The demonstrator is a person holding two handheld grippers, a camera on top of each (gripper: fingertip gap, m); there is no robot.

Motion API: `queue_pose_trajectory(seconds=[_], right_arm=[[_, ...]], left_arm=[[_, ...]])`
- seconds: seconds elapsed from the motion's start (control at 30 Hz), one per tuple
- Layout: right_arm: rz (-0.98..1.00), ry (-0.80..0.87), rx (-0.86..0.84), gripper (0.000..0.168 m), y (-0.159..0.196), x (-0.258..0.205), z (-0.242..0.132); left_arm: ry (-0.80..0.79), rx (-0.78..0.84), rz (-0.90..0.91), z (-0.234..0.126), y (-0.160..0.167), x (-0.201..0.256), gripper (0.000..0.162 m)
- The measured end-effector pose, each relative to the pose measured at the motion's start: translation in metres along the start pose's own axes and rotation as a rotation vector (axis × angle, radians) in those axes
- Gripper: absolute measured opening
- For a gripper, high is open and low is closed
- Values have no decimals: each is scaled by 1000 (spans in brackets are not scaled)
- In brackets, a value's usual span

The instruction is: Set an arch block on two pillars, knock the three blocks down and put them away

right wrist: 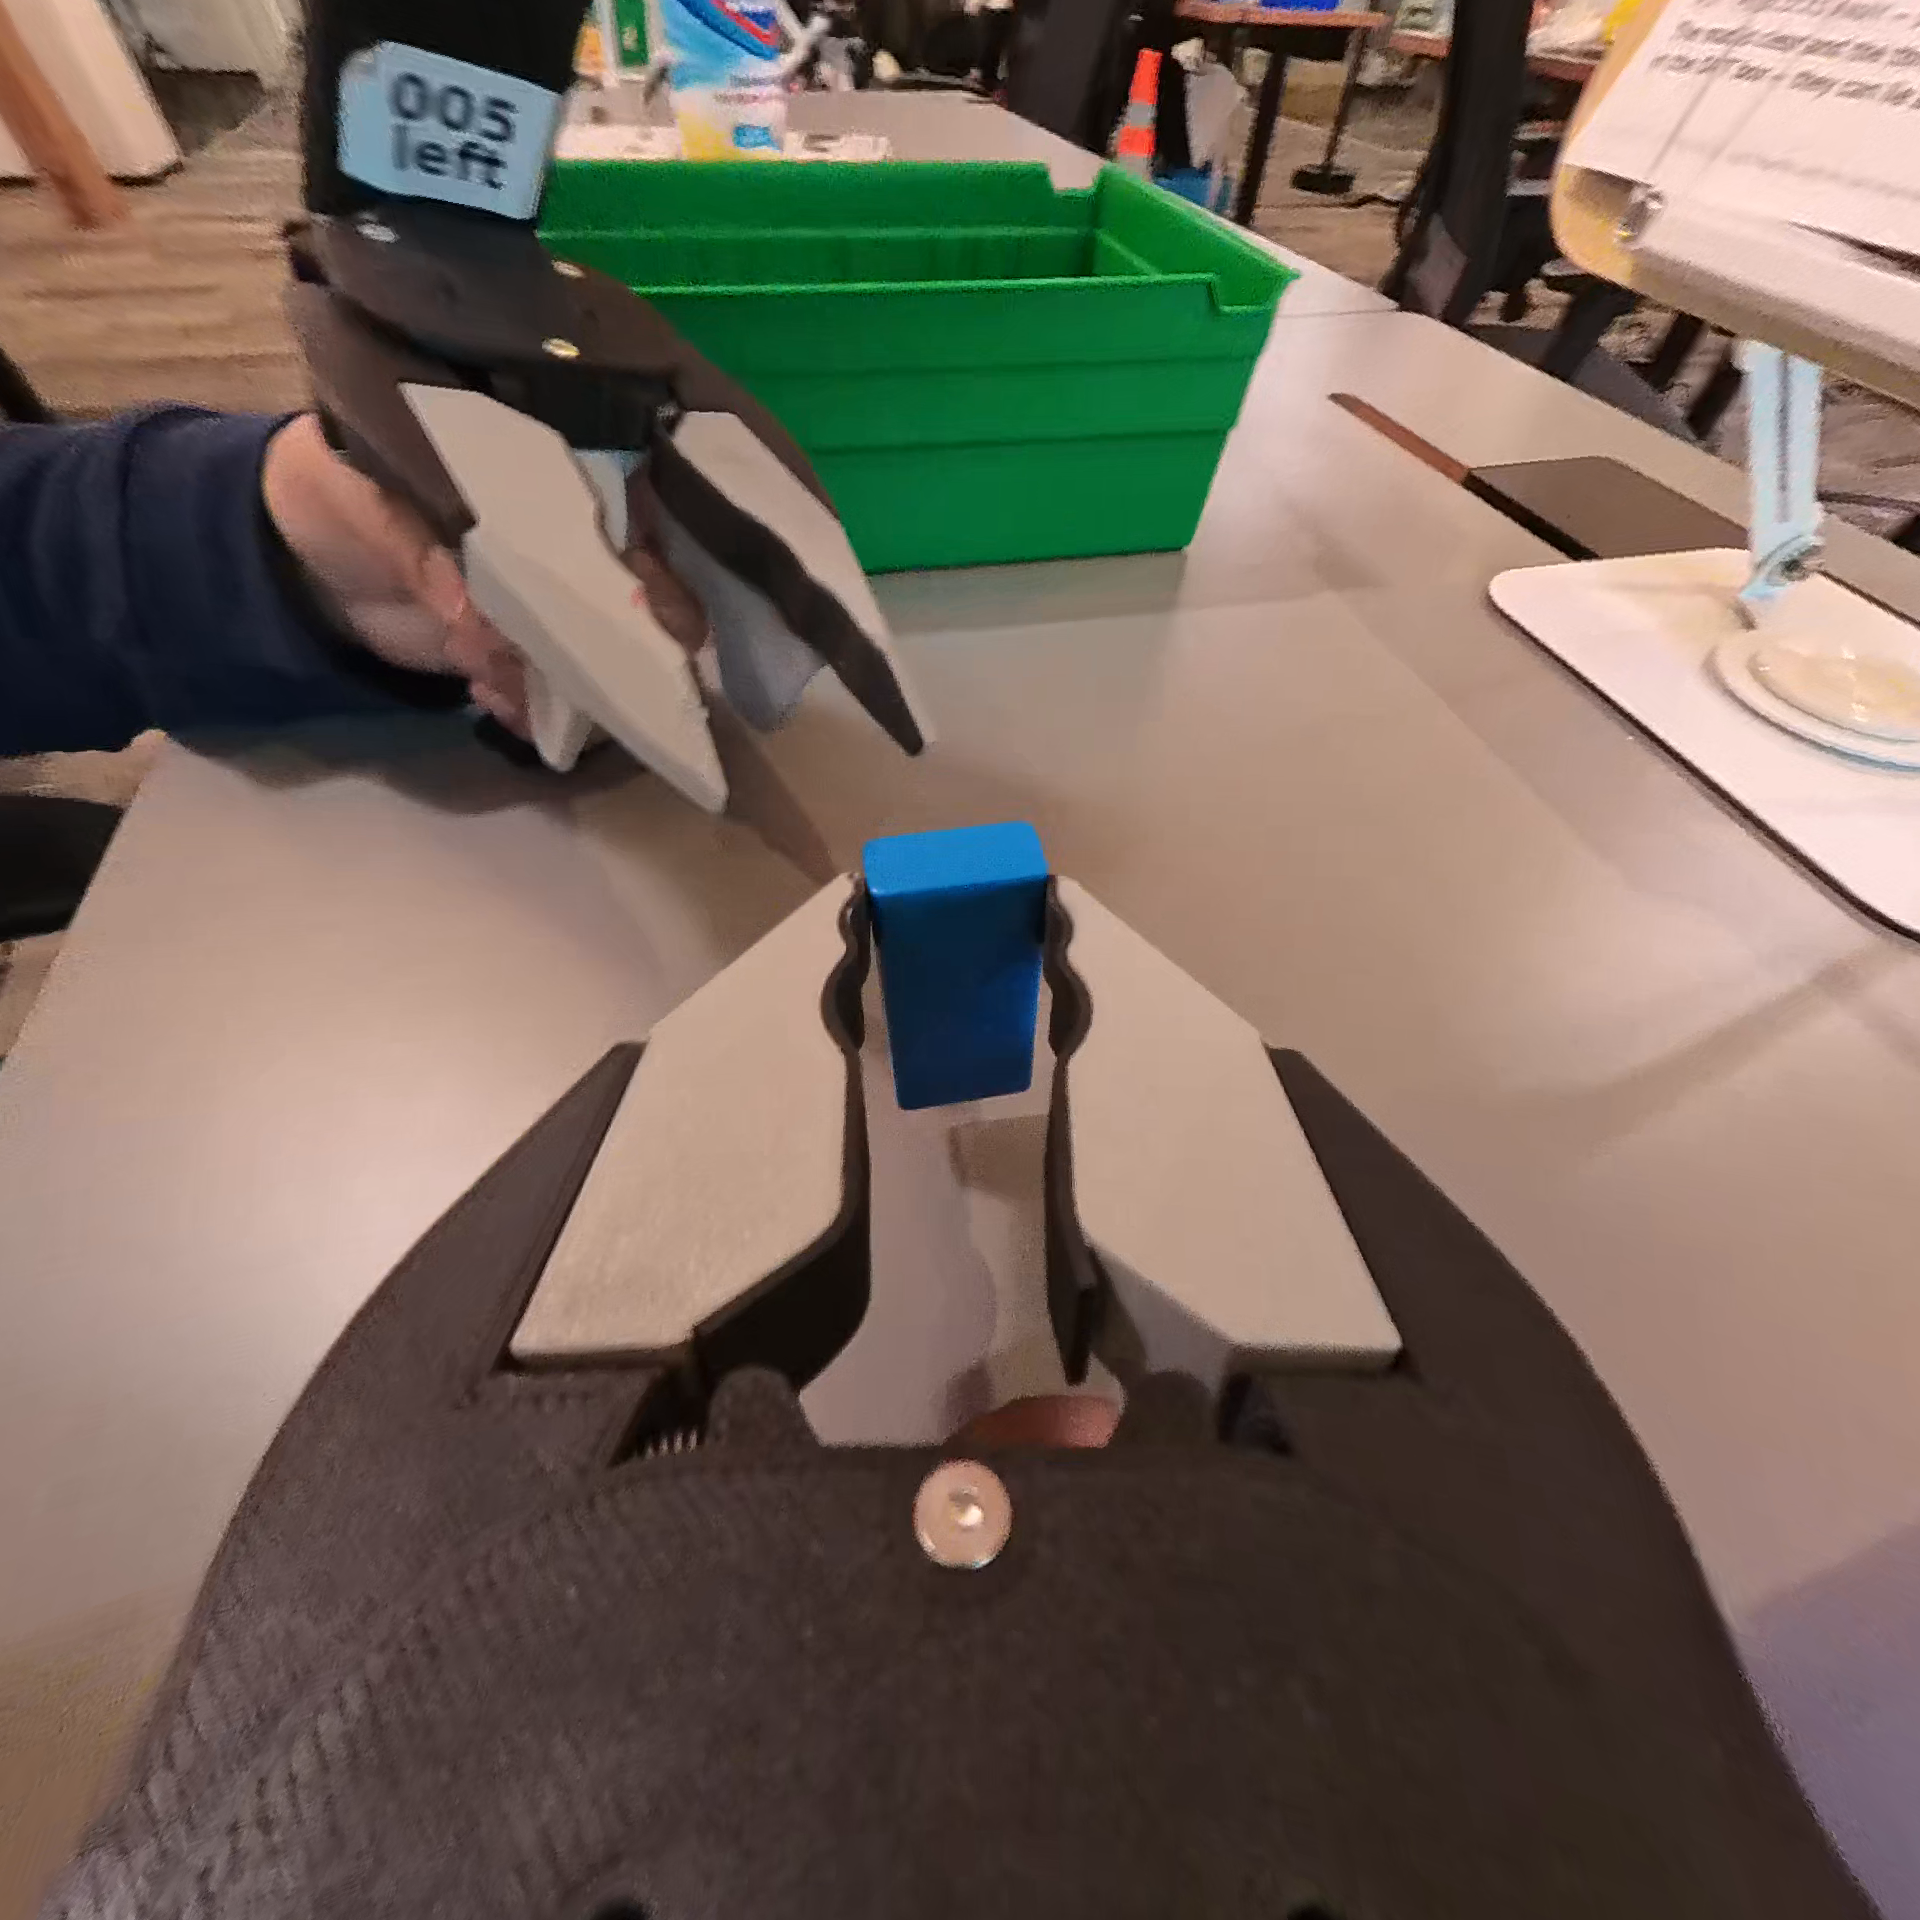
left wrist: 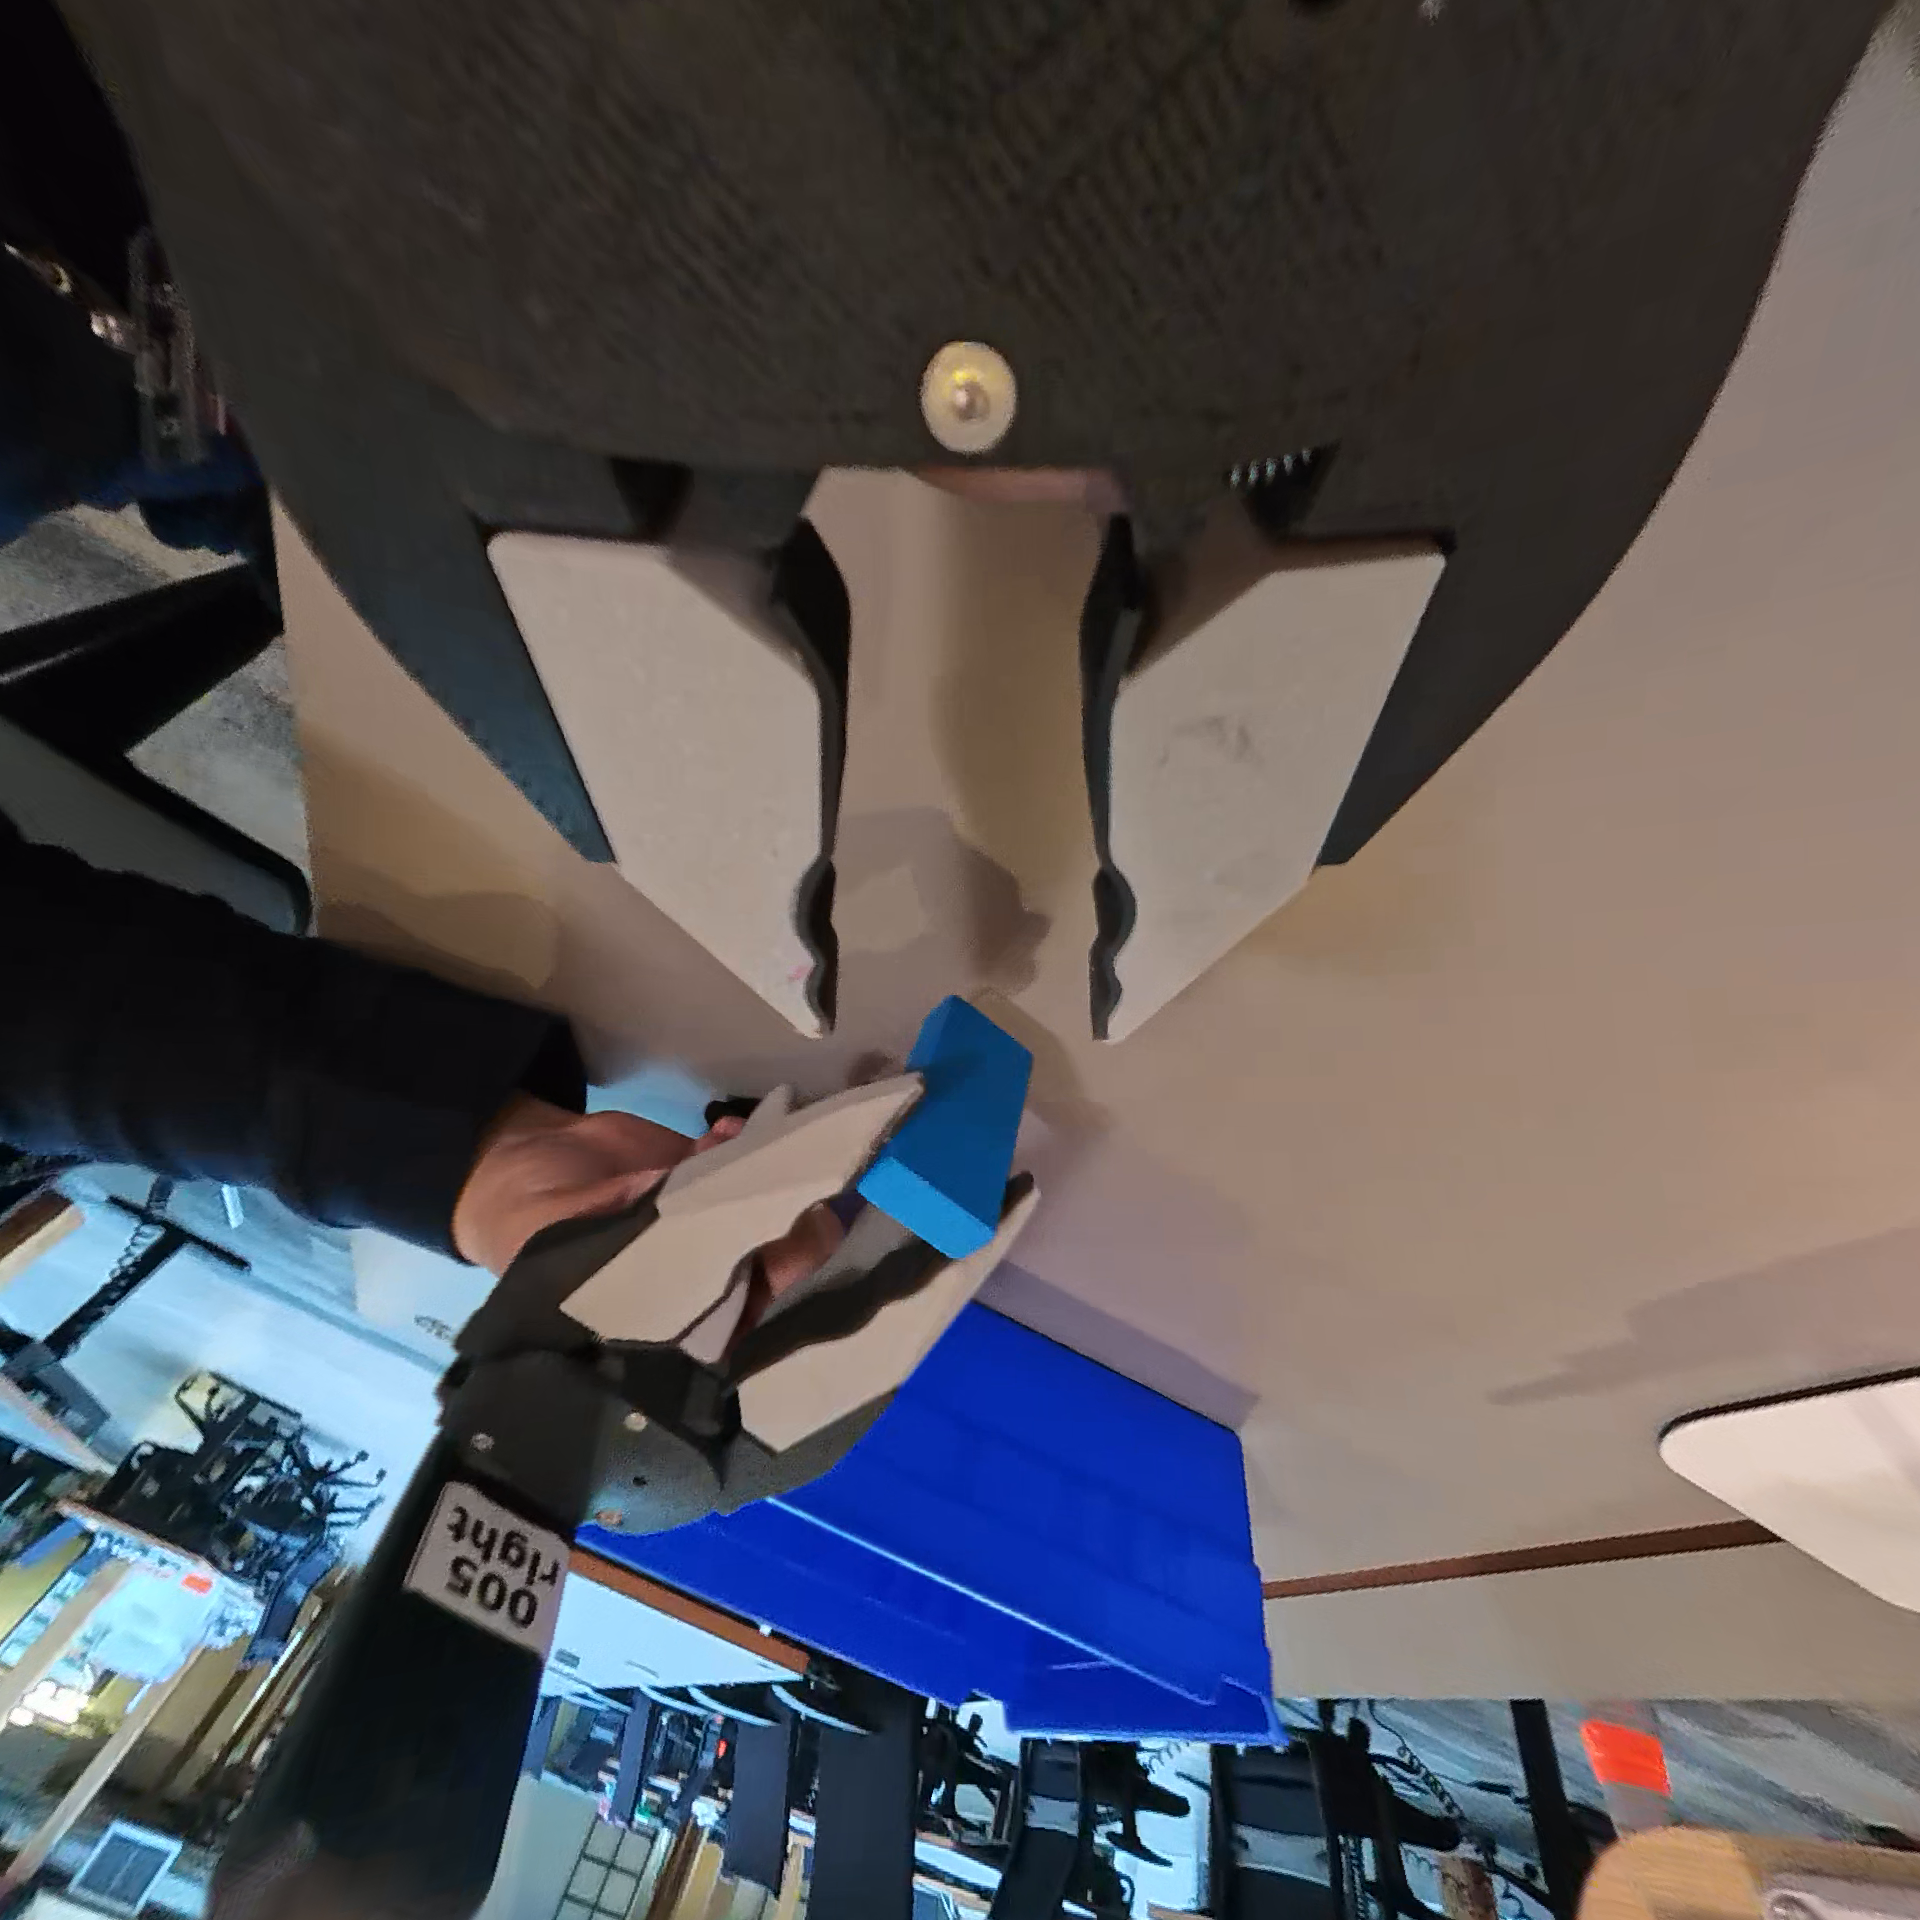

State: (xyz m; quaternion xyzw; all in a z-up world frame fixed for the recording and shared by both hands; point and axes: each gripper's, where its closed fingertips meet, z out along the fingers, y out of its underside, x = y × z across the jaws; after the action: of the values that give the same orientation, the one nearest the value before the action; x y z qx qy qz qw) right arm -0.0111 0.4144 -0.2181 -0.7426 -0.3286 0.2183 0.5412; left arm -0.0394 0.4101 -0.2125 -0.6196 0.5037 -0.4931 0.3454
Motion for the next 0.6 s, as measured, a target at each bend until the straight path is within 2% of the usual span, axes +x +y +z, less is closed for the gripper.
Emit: queue_pose_trajectory(seconds=[0.2,0.6], right_arm=[[0,-43,25,30,1,12,-14],[39,-30,-86,30,15,26,0]], left_arm=[[1,-10,-26,1,2,-3,45],[-8,-47,11,5,7,-1,44]])
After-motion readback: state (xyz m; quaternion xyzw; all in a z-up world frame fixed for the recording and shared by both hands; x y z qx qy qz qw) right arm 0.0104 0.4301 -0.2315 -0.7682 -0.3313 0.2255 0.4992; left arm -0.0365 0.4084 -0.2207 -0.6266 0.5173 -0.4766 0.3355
